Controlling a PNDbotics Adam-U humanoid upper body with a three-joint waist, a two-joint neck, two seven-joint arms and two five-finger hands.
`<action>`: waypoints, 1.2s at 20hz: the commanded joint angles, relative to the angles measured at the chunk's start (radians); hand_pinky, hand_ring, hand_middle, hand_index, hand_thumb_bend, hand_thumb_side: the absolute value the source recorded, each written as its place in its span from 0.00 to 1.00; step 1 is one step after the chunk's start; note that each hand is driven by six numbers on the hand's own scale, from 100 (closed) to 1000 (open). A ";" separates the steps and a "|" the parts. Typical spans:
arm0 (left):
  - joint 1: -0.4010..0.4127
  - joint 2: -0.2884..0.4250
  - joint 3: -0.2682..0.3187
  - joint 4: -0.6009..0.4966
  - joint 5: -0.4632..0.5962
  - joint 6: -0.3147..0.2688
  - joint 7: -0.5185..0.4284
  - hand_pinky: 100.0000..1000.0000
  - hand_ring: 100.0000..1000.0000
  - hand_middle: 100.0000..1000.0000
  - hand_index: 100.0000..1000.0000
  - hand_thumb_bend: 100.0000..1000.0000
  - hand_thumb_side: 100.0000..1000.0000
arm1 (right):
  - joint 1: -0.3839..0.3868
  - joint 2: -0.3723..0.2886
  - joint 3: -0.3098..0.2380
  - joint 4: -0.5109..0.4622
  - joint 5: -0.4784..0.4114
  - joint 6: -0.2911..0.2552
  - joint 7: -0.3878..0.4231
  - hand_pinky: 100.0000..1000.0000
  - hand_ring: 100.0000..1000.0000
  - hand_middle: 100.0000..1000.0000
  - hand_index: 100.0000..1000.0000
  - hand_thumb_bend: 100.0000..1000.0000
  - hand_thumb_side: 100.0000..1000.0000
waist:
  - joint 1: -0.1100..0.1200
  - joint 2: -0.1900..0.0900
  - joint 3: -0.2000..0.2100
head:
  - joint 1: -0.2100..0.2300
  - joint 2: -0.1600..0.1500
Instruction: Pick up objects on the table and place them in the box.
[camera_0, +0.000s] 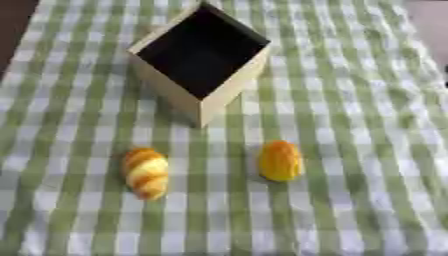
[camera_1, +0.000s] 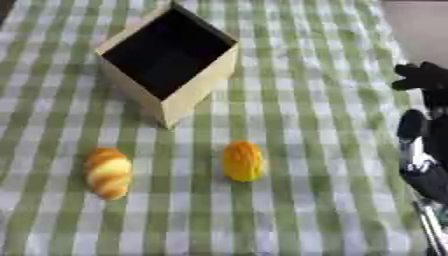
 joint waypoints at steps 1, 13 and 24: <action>-0.002 0.018 0.006 -0.016 -0.004 -0.001 -0.005 0.74 0.69 0.76 0.85 0.00 0.62 | 0.003 -0.052 0.000 -0.016 0.009 -0.007 0.011 0.89 0.78 0.57 0.85 0.00 0.47 | -0.001 -0.017 -0.003 | 0.008 -0.008; 0.004 0.037 -0.004 -0.016 -0.005 0.002 -0.015 0.74 0.68 0.76 0.85 0.00 0.62 | 0.051 -0.349 0.067 -0.016 0.195 -0.048 0.167 0.87 0.85 0.71 0.90 0.00 0.00 | -0.022 -0.023 0.001 | 0.011 0.000; 0.001 0.030 -0.015 -0.016 0.006 0.009 -0.032 0.74 0.68 0.77 0.85 0.00 0.62 | -0.081 -0.622 0.185 -0.016 0.372 -0.032 0.137 0.88 0.87 0.76 0.91 0.00 0.03 | -0.024 -0.021 0.009 | 0.007 0.011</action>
